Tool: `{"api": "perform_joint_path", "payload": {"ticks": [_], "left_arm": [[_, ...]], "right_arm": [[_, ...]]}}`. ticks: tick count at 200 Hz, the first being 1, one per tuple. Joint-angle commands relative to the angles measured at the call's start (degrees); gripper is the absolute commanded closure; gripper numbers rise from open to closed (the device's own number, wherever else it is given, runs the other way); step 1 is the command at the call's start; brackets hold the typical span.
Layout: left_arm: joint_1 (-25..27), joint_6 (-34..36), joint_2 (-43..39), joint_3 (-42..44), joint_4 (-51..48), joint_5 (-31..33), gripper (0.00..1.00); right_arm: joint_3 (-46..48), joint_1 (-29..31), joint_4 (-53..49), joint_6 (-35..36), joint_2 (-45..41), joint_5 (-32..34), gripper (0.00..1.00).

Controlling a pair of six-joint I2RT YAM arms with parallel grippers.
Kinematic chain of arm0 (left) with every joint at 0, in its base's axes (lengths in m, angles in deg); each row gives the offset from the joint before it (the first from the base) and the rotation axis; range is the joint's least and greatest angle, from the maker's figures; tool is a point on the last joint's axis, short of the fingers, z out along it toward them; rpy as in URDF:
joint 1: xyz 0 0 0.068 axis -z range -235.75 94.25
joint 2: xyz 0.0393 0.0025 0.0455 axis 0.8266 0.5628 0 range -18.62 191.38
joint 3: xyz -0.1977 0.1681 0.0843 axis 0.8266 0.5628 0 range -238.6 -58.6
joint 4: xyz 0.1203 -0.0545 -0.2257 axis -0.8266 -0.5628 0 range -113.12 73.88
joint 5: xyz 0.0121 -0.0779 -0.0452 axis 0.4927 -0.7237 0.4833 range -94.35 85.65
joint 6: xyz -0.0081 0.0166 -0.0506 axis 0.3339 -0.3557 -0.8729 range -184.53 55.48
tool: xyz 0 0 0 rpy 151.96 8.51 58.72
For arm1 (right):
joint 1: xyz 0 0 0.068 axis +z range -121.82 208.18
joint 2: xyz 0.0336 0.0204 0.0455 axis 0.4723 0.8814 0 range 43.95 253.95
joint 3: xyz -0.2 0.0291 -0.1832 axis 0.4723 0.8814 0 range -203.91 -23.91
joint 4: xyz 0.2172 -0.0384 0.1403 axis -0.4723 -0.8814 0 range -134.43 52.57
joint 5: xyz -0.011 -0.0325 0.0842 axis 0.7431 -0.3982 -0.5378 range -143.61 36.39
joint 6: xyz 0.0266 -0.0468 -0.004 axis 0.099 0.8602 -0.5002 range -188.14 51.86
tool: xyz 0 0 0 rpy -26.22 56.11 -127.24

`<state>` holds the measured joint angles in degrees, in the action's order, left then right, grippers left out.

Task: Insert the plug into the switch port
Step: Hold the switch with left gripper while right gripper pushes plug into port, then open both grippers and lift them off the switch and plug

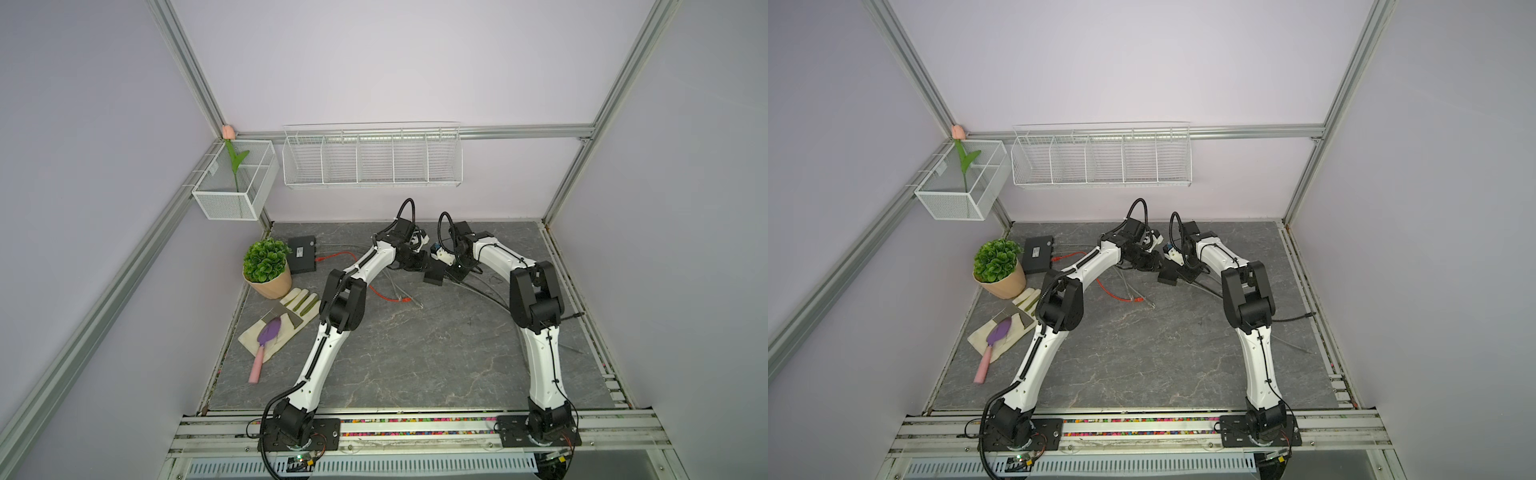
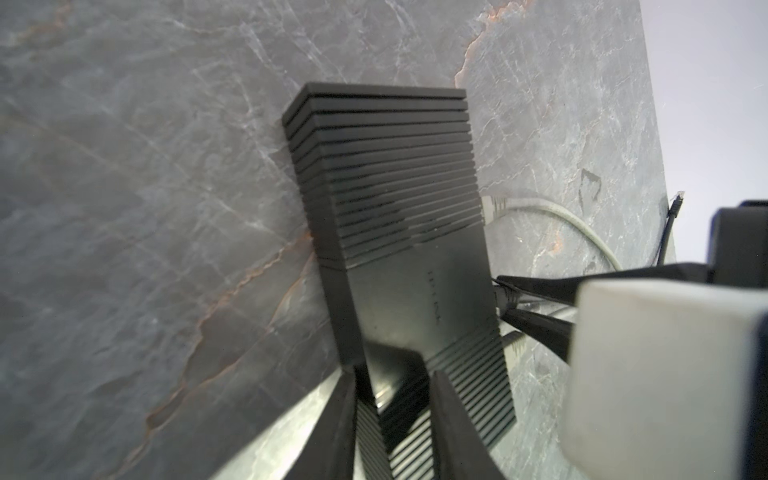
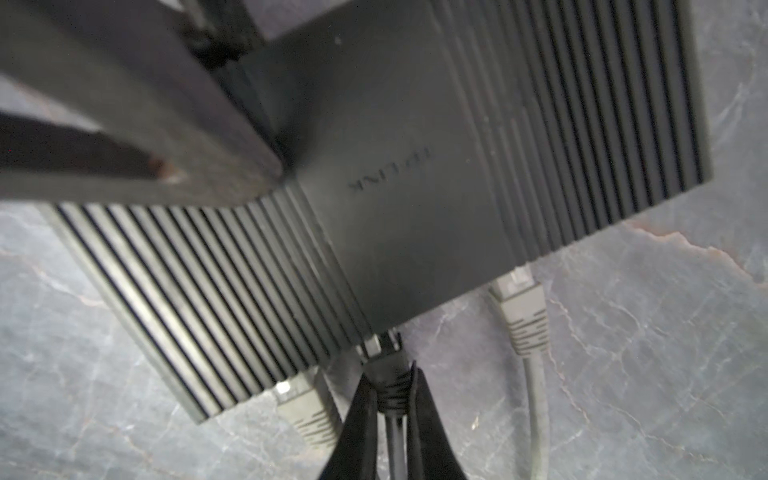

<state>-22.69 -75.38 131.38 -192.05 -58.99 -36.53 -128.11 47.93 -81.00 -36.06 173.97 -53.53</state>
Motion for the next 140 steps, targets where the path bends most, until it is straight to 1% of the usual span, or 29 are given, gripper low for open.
{"api": "perform_joint_path", "payload": {"ticks": [1,21,35,63,93,116,140], "left_arm": [[5.99,3.37,5.85,2.05,-10.69,-5.70,0.72],[5.35,4.50,6.01,1.82,-11.84,-5.00,0.72],[5.32,6.11,6.37,0.56,-13.70,-4.22,0.72],[5.45,7.31,6.74,0.07,-14.91,-5.19,0.71],[6.70,8.22,6.11,1.03,-15.12,-5.39,0.71],[7.20,8.44,6.18,0.91,-15.35,-5.21,0.72],[7.20,8.74,6.40,0.26,-15.53,-5.03,0.72]], "right_arm": [[2.95,6.75,20.17,4.51,-3.84,-15.89,0.93],[7.69,7.08,22.58,7.45,-6.31,-14.60,0.93],[8.75,7.05,24.10,8.80,-6.63,-14.25,0.93],[3.40,6.53,24.68,8.25,-3.09,-14.57,0.93],[-2.31,7.15,26.28,7.71,0.46,-16.53,0.93],[-2.76,7.64,27.83,7.12,0.90,-18.47,0.93],[-1.05,8.00,28.93,6.54,0.55,-20.07,0.93]]}}
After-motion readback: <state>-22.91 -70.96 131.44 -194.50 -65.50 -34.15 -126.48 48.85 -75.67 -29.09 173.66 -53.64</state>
